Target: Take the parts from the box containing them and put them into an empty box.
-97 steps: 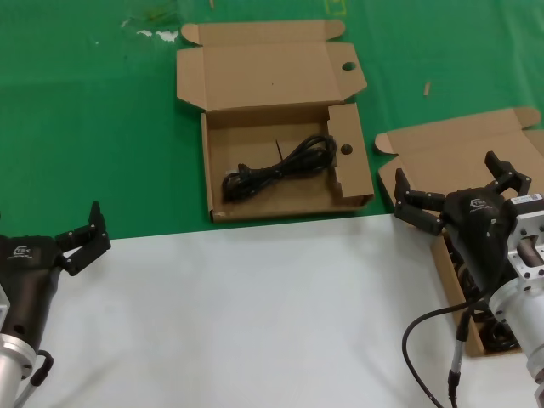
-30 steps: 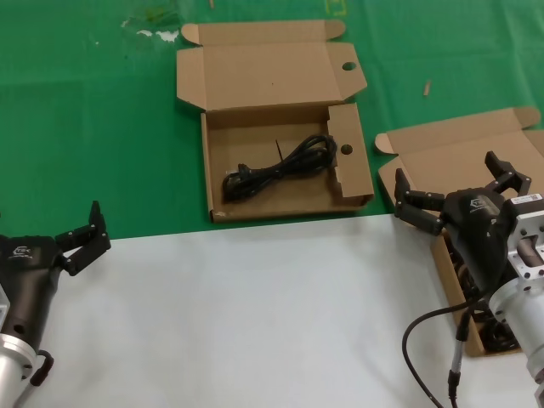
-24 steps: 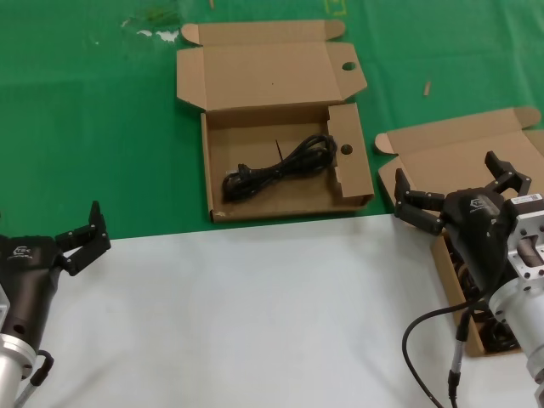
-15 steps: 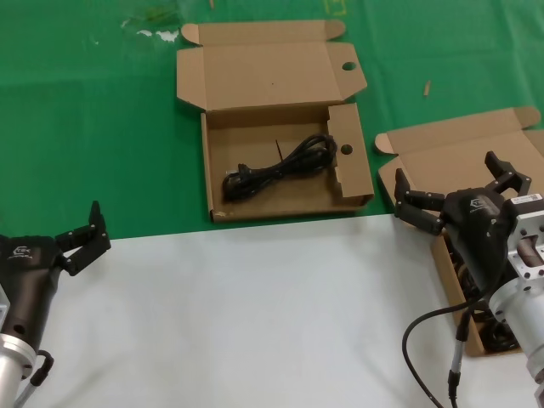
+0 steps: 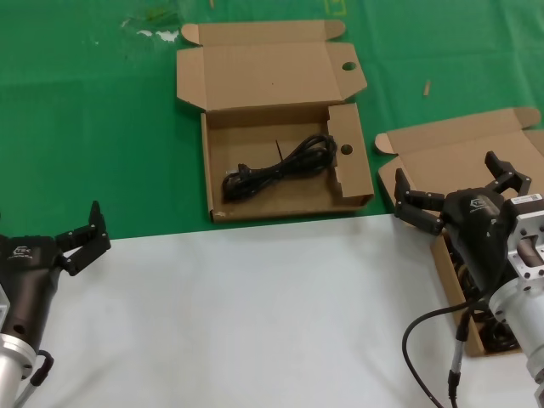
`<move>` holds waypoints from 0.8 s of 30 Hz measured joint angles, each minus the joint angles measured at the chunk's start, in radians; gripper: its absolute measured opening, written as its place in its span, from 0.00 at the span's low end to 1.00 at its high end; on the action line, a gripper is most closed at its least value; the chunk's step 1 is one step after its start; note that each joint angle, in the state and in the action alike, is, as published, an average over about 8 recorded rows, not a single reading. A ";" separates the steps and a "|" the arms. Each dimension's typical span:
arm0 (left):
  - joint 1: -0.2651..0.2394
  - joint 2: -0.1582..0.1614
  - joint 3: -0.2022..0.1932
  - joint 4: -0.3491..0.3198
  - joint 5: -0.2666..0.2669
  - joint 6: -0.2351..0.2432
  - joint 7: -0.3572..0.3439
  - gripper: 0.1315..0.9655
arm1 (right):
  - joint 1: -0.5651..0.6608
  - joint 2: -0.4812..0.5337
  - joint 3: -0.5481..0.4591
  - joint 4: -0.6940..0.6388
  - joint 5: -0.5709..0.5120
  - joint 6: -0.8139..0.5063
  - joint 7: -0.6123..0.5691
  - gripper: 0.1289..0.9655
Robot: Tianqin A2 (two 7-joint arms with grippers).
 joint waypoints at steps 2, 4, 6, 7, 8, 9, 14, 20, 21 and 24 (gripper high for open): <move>0.000 0.000 0.000 0.000 0.000 0.000 0.000 1.00 | 0.000 0.000 0.000 0.000 0.000 0.000 0.000 1.00; 0.000 0.000 0.000 0.000 0.000 0.000 0.000 1.00 | 0.000 0.000 0.000 0.000 0.000 0.000 0.000 1.00; 0.000 0.000 0.000 0.000 0.000 0.000 0.000 1.00 | 0.000 0.000 0.000 0.000 0.000 0.000 0.000 1.00; 0.000 0.000 0.000 0.000 0.000 0.000 0.000 1.00 | 0.000 0.000 0.000 0.000 0.000 0.000 0.000 1.00; 0.000 0.000 0.000 0.000 0.000 0.000 0.000 1.00 | 0.000 0.000 0.000 0.000 0.000 0.000 0.000 1.00; 0.000 0.000 0.000 0.000 0.000 0.000 0.000 1.00 | 0.000 0.000 0.000 0.000 0.000 0.000 0.000 1.00; 0.000 0.000 0.000 0.000 0.000 0.000 0.000 1.00 | 0.000 0.000 0.000 0.000 0.000 0.000 0.000 1.00; 0.000 0.000 0.000 0.000 0.000 0.000 0.000 1.00 | 0.000 0.000 0.000 0.000 0.000 0.000 0.000 1.00; 0.000 0.000 0.000 0.000 0.000 0.000 0.000 1.00 | 0.000 0.000 0.000 0.000 0.000 0.000 0.000 1.00; 0.000 0.000 0.000 0.000 0.000 0.000 0.000 1.00 | 0.000 0.000 0.000 0.000 0.000 0.000 0.000 1.00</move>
